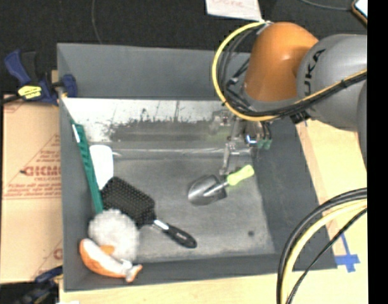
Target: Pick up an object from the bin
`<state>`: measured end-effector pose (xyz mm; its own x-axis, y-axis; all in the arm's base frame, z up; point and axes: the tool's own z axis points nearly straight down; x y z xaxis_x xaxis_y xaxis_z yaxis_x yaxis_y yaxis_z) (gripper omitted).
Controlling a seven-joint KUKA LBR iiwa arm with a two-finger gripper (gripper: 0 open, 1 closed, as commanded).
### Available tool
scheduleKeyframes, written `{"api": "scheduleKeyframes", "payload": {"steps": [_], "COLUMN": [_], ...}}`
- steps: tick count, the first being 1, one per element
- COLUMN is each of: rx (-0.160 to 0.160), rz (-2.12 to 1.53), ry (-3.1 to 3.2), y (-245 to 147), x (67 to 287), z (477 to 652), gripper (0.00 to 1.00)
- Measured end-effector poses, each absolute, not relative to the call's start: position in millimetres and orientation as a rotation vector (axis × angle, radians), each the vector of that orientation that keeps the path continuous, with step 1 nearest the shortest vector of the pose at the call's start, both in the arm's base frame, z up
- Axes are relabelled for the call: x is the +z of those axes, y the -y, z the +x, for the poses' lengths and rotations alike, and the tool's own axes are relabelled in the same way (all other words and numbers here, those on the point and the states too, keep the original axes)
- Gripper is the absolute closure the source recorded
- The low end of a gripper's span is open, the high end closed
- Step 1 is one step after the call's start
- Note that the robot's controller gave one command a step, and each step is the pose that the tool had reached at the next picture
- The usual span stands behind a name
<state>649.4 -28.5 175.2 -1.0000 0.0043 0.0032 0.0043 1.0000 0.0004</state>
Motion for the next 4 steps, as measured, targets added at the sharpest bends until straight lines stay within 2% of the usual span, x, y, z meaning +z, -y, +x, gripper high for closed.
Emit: {"api": "scheduleKeyframes", "payload": {"steps": [1,2,3,4], "rx": [0.001,0.004,0.006,0.001], "rz": [-0.006,0.343,0.500,0.364], "ry": [3.147,3.129,3.117,3.127], "y": [29,81,79,81], "x": [181,71,139,78], "z": [650.8,602.1,595.8,600.7], "gripper": [0.00,0.00,0.00,0.00]}}
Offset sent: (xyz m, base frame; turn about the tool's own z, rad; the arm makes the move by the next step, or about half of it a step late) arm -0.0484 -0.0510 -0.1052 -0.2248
